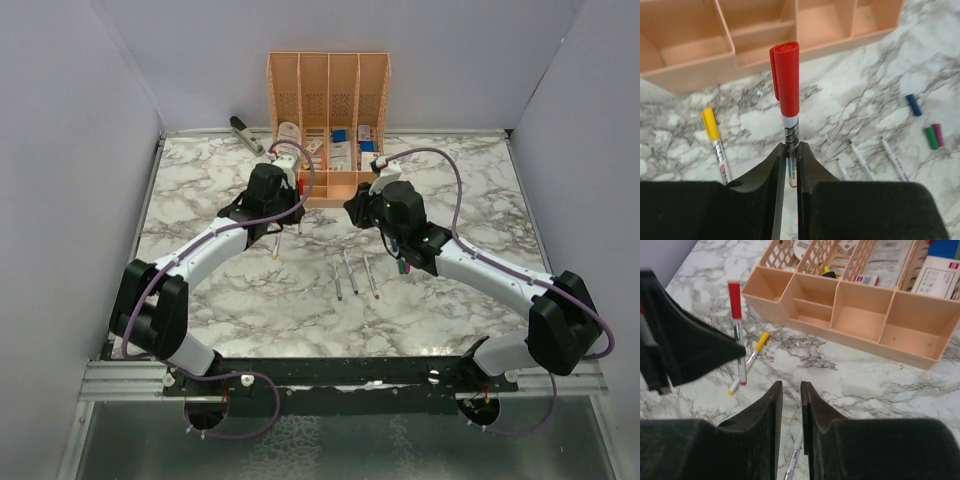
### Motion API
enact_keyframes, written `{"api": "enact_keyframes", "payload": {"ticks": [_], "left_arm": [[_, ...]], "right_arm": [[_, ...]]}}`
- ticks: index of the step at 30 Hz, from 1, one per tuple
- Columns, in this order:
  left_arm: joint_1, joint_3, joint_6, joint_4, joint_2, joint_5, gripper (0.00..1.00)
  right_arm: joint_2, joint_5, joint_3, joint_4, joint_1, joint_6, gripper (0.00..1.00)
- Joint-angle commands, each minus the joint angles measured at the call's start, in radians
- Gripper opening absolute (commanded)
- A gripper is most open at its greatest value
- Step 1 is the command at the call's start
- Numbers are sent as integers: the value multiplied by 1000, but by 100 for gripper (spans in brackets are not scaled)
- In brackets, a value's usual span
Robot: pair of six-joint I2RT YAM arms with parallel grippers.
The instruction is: Insert the pens into the pen caps
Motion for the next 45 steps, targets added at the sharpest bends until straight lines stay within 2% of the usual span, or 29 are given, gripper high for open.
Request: {"api": "enact_keyframes", "payload": {"ticks": [1,13,26,34,45], "left_arm": [[-3,19,-11,-204,83,-31,0],[-3,187,16,-384,346,-70,0],[-3,256,-33,-440,434,-164,0],[-3,279,-48,-439,445,-184,18],[-3,331,-42,-441,453,-207,27]], "right_arm": [[-44,146,66,-57,2,-53,22],[-59,196,83,-97,1,-32,22],[-72,208,60,-105,2,-26,22],[-71,215,53,-104,2,-23,23],[-75,251,39,-105,2,-9,30]]}}
